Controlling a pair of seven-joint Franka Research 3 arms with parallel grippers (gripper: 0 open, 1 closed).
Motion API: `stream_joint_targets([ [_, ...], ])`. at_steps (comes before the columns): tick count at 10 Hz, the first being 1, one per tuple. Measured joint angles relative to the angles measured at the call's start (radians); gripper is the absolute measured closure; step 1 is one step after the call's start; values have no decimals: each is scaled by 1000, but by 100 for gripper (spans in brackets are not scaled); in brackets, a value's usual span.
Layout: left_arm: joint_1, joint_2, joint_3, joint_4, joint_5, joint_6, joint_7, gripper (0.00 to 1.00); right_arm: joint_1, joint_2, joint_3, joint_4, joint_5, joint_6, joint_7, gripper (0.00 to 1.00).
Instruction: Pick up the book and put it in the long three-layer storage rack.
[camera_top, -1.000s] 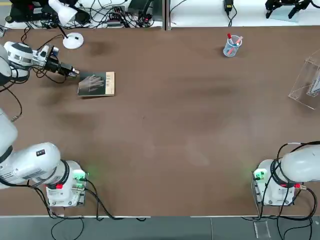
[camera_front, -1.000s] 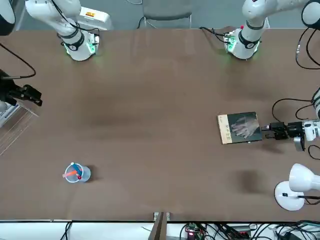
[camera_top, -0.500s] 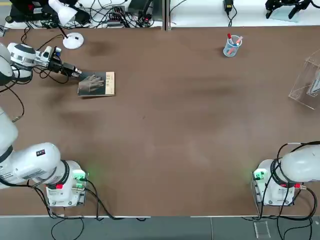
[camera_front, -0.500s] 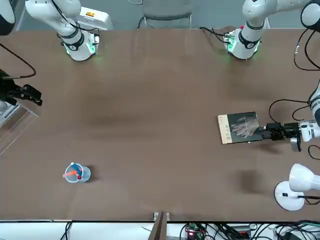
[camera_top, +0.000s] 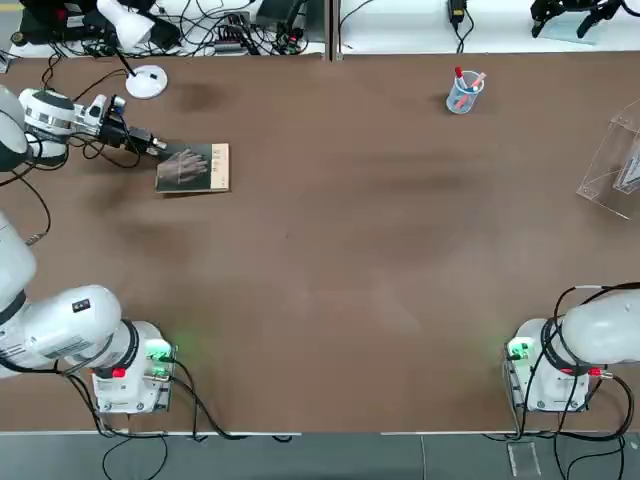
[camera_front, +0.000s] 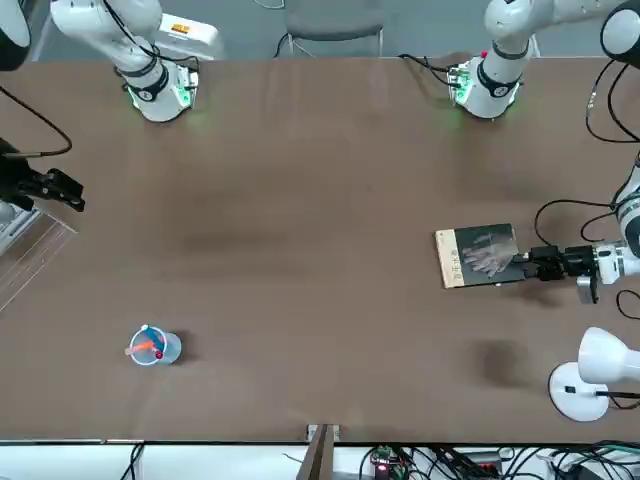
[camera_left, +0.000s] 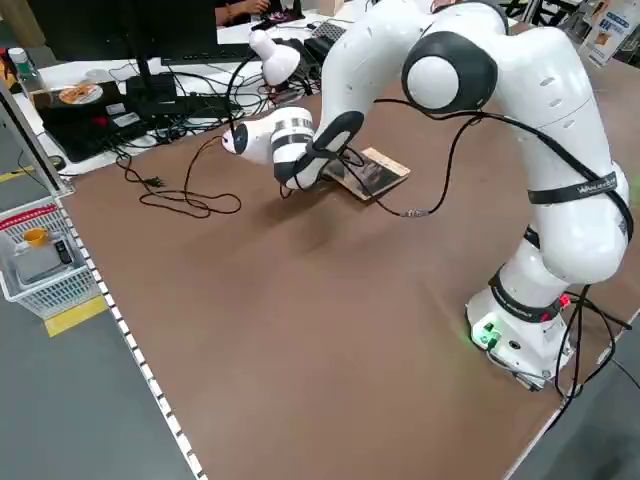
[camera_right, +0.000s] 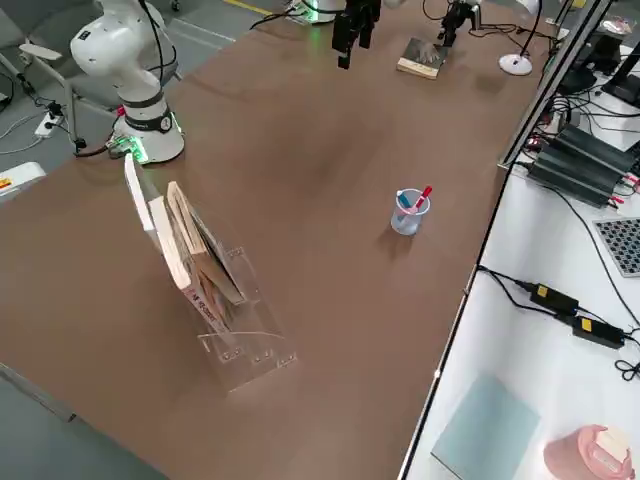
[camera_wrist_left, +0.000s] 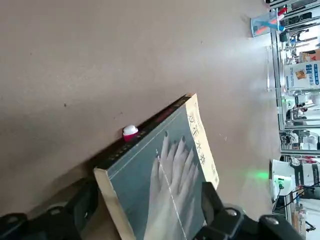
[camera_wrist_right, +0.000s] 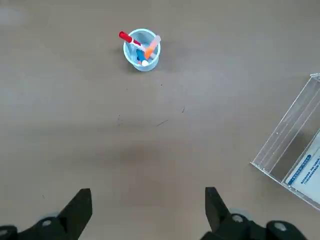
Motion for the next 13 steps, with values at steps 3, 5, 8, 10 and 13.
stream_joint_targets([
  [3, 0, 7, 0, 0, -5, 0, 3, 9, 0, 0, 0, -1, 0, 0, 0, 0],
  [5, 0, 9, -1, 1, -6, 0, 3, 11, 0, 0, 0, -1, 0, 0, 0, 0],
  [8, 0, 12, -4, 2, -15, 0, 4, 11, 0, 0, 0, -1, 0, -1, 2, 0],
  [10, -1, 14, -8, 2, -17, 0, 4, 12, 0, 0, 0, -2, 0, -1, 3, 0],
  [13, -1, 15, -9, 3, -19, 0, 4, 13, 0, 0, 0, -2, 0, -4, 4, 0],
])
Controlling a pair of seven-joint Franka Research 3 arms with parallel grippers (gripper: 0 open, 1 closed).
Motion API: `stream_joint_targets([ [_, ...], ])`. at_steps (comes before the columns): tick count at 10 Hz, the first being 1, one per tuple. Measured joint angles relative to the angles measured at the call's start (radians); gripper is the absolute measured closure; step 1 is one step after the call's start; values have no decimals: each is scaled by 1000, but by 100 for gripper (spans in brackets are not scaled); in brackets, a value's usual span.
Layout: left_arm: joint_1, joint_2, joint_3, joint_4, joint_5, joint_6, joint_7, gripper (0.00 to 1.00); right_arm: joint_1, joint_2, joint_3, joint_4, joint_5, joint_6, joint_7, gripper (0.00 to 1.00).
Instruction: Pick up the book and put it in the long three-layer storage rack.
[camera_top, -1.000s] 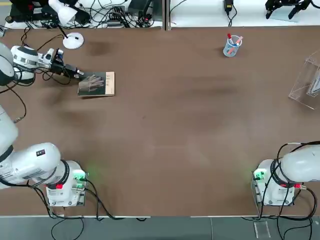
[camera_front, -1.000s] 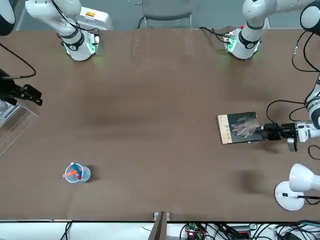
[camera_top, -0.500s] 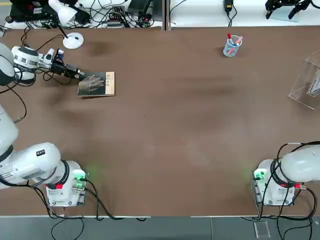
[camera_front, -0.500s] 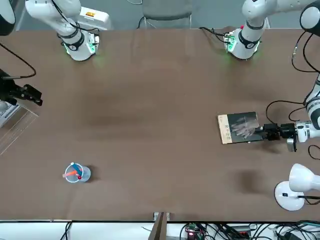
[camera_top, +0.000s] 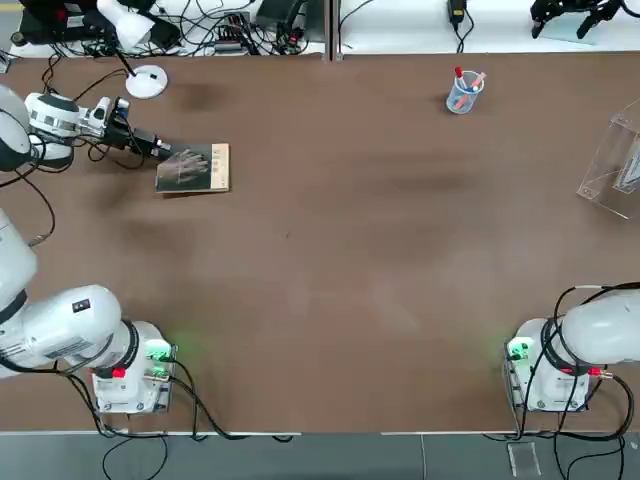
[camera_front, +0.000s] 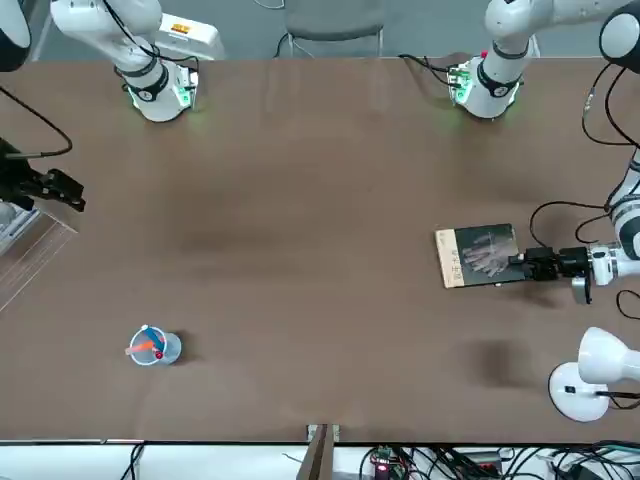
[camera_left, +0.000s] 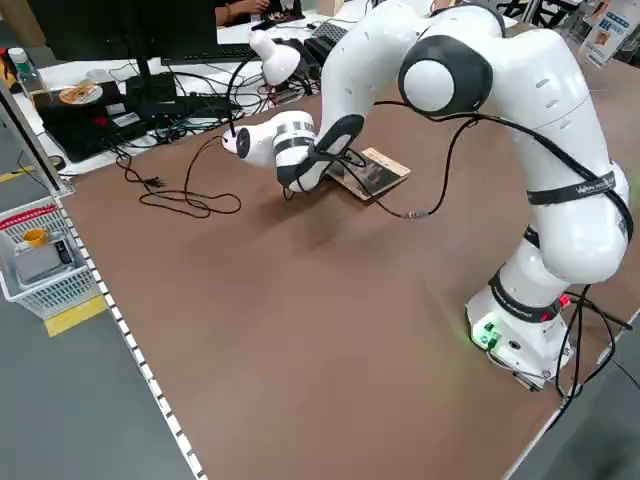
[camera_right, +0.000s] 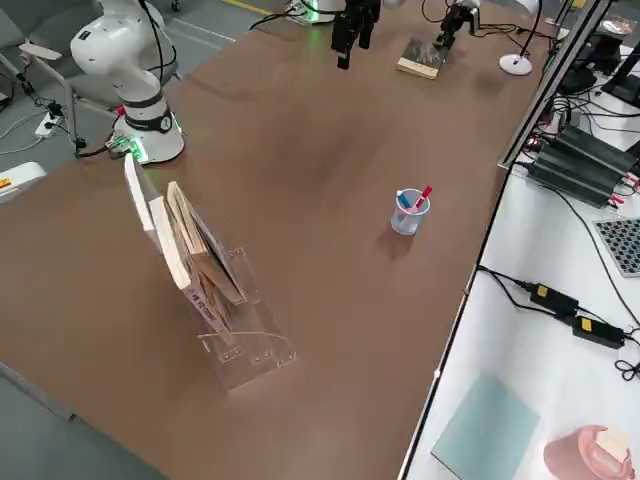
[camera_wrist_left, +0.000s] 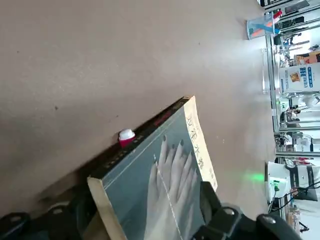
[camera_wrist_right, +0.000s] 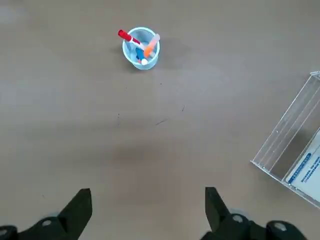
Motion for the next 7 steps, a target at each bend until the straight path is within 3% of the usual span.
stream_joint_targets([
  [7, -1, 14, -1, 5, -2, 0, 0, 18, -1, 0, 0, 0, 0, -2, 0, 0],
])
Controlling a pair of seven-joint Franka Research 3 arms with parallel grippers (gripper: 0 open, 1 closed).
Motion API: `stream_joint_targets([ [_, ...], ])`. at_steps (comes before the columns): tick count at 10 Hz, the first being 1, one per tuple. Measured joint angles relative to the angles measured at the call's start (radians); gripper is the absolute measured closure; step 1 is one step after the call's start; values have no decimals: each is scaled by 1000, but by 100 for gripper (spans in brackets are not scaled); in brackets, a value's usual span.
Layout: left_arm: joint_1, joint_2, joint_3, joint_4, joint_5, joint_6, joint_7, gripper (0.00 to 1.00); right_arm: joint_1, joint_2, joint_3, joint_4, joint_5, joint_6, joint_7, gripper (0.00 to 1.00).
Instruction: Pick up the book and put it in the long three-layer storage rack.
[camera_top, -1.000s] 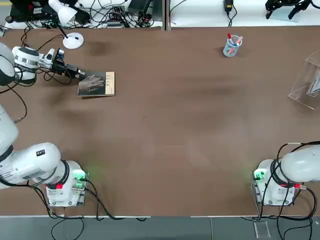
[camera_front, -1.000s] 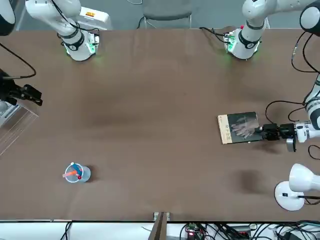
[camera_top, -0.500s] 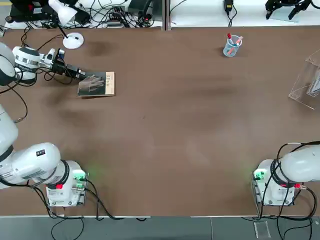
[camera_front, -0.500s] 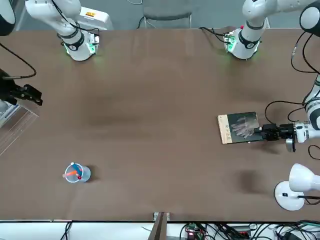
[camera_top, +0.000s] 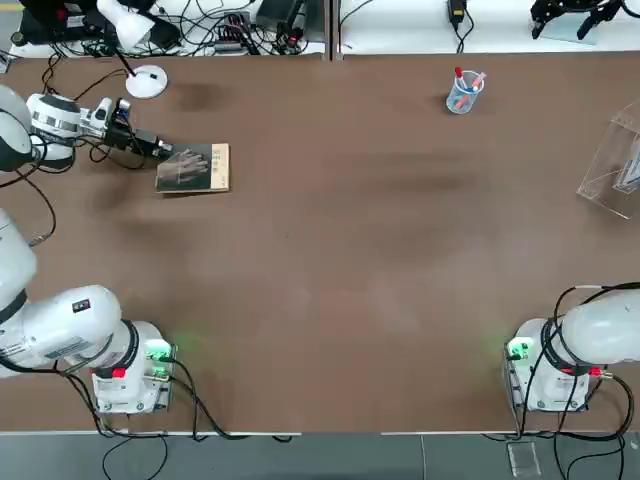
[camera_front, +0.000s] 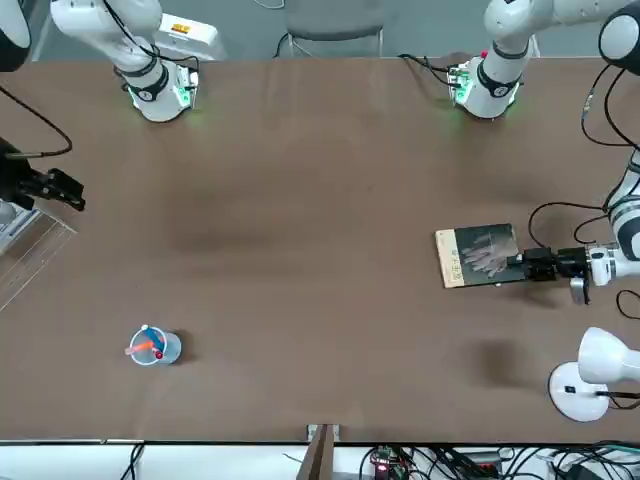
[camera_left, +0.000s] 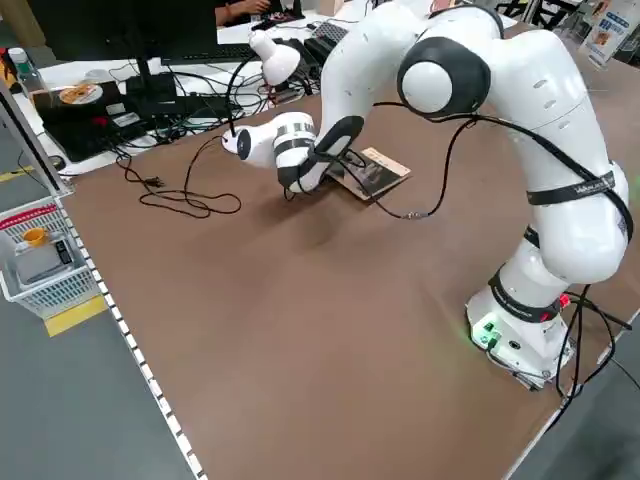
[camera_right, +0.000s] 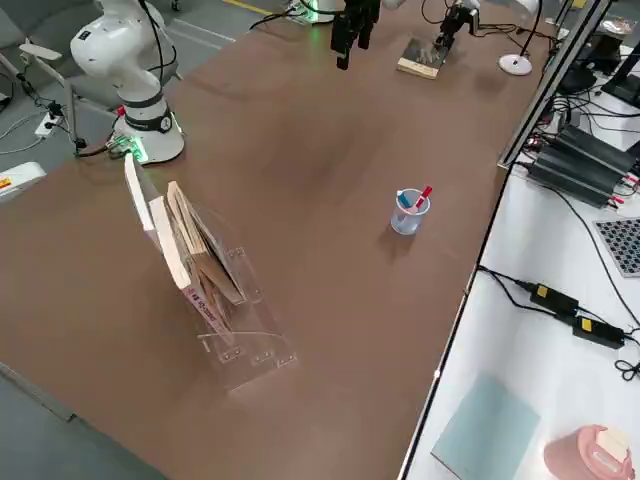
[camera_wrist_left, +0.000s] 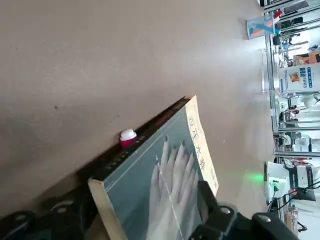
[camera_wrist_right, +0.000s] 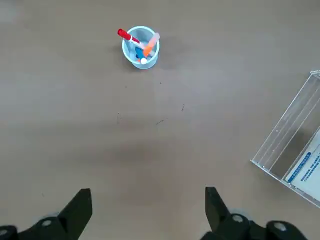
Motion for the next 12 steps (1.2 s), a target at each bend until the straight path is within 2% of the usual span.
stream_joint_targets([
  [8, 0, 7, 0, 9, -1, -2, 1, 26, -7, 0, 0, 0, 0, 0, 0, 0],
  [10, 0, 10, 0, 12, -1, -1, 2, 36, -7, 0, 0, 0, 0, 0, 0, 0],
  [12, 0, 14, 0, 14, -1, -1, 2, 39, -7, 0, 0, 0, 0, 0, 0, 0],
])
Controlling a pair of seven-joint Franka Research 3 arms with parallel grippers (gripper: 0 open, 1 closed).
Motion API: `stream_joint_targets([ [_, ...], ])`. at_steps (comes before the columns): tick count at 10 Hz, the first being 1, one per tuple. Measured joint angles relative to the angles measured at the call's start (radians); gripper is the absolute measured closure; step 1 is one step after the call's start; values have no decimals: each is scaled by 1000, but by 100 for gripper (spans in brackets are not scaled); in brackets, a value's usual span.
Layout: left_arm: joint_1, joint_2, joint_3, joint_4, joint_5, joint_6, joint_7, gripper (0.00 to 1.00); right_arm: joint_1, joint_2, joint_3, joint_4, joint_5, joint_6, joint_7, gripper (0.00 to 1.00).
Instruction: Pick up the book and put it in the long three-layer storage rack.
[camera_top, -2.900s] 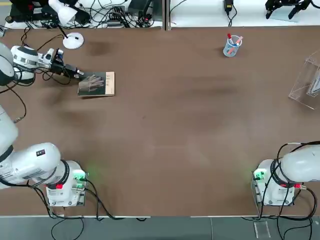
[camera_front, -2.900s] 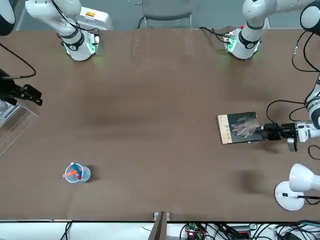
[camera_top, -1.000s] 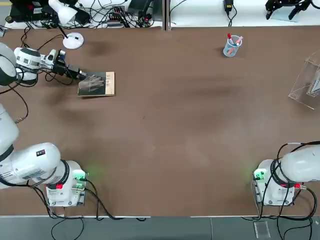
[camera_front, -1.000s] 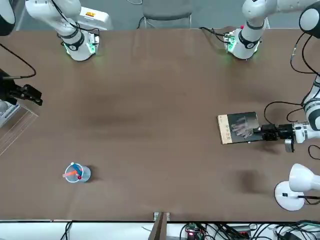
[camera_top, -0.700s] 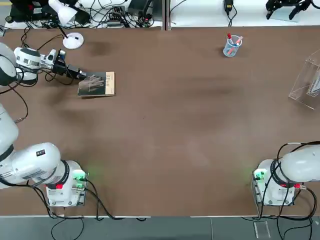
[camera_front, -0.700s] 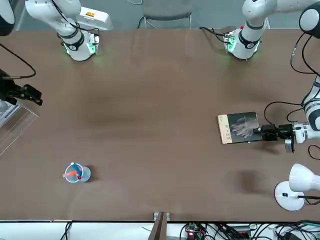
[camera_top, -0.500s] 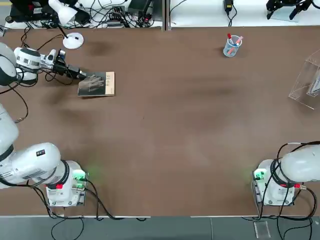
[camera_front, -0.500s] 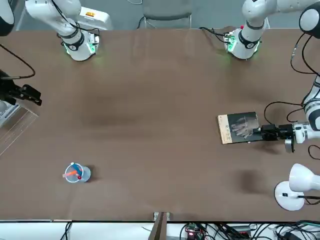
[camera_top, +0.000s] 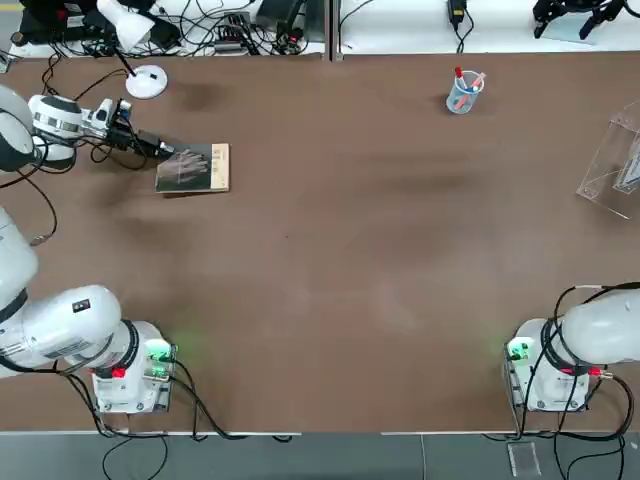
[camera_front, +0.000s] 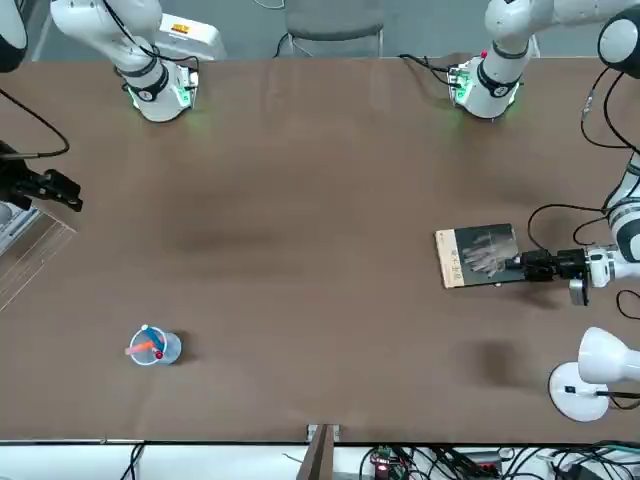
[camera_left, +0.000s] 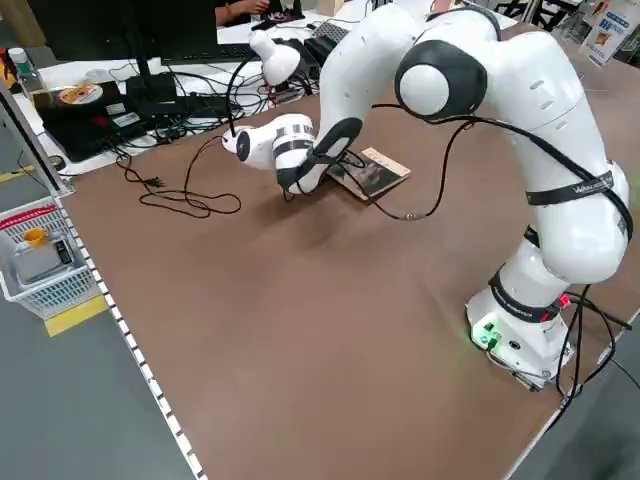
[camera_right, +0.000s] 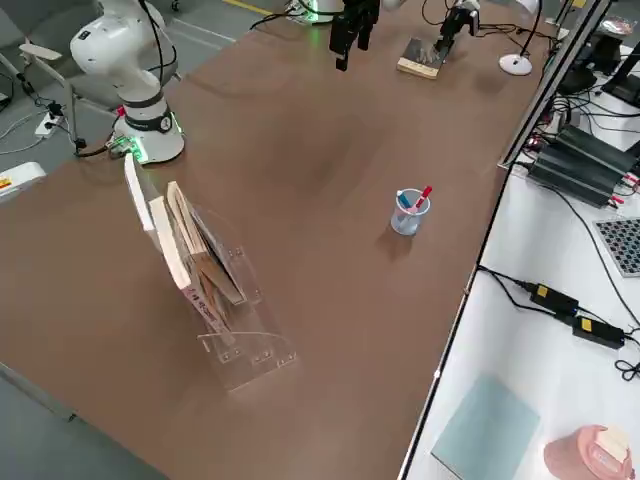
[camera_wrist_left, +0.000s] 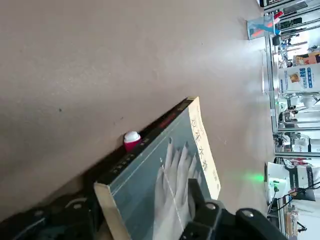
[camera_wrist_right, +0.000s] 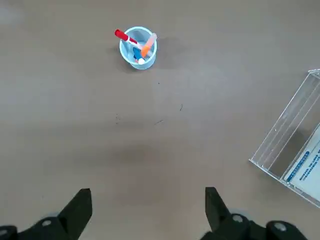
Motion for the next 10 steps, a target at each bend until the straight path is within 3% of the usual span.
stream_joint_targets([
  [10, 1, 6, 0, 5, 0, 0, 0, 44, 0, 0, 0, 0, 0, 0, 0, 0],
])
